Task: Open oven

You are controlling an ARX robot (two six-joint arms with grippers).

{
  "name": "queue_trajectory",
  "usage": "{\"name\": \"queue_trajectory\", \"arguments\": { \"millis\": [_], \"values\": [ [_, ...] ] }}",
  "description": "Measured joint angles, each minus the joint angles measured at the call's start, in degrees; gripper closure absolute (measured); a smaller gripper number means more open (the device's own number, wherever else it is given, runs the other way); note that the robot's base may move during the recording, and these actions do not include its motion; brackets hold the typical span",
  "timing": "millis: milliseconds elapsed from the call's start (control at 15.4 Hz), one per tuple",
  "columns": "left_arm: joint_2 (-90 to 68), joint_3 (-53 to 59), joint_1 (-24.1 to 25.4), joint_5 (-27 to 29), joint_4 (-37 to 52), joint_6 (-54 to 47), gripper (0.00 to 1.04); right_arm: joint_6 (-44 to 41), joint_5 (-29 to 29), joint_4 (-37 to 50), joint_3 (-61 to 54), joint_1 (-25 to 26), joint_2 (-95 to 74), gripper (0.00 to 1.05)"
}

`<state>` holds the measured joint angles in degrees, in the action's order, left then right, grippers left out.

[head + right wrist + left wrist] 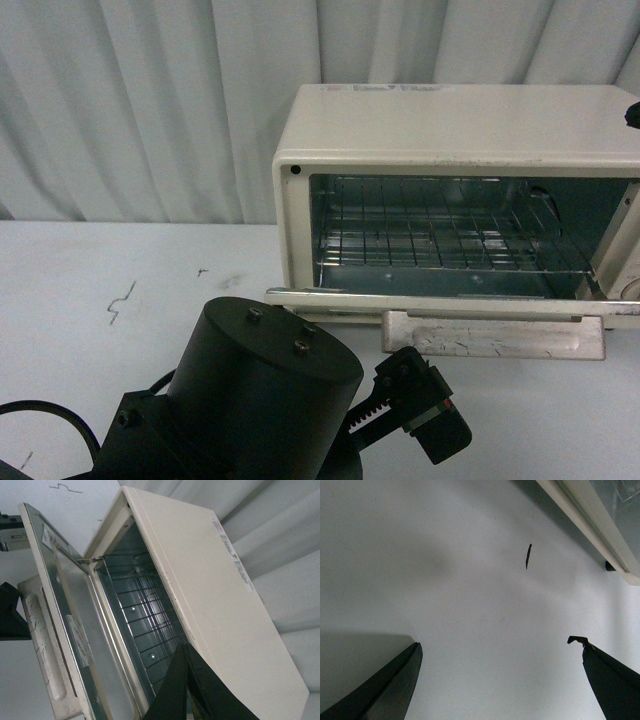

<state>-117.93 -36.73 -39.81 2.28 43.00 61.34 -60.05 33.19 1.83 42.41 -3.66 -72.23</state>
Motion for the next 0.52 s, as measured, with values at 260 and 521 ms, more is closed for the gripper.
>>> {"name": "queue_trajectory", "arguments": {
  "millis": [260, 521],
  "values": [
    [0.00, 0.00, -0.02, 0.02, 0.00, 0.00, 0.07, -0.48, -2.01, 4.33, 0.76, 0.37, -0.02, 0.97],
    [0.00, 0.00, -0.02, 0.02, 0.00, 0.00, 0.07, -0.48, -2.12, 4.20, 1.07, 0.37, -0.02, 0.56]
  ]
}}
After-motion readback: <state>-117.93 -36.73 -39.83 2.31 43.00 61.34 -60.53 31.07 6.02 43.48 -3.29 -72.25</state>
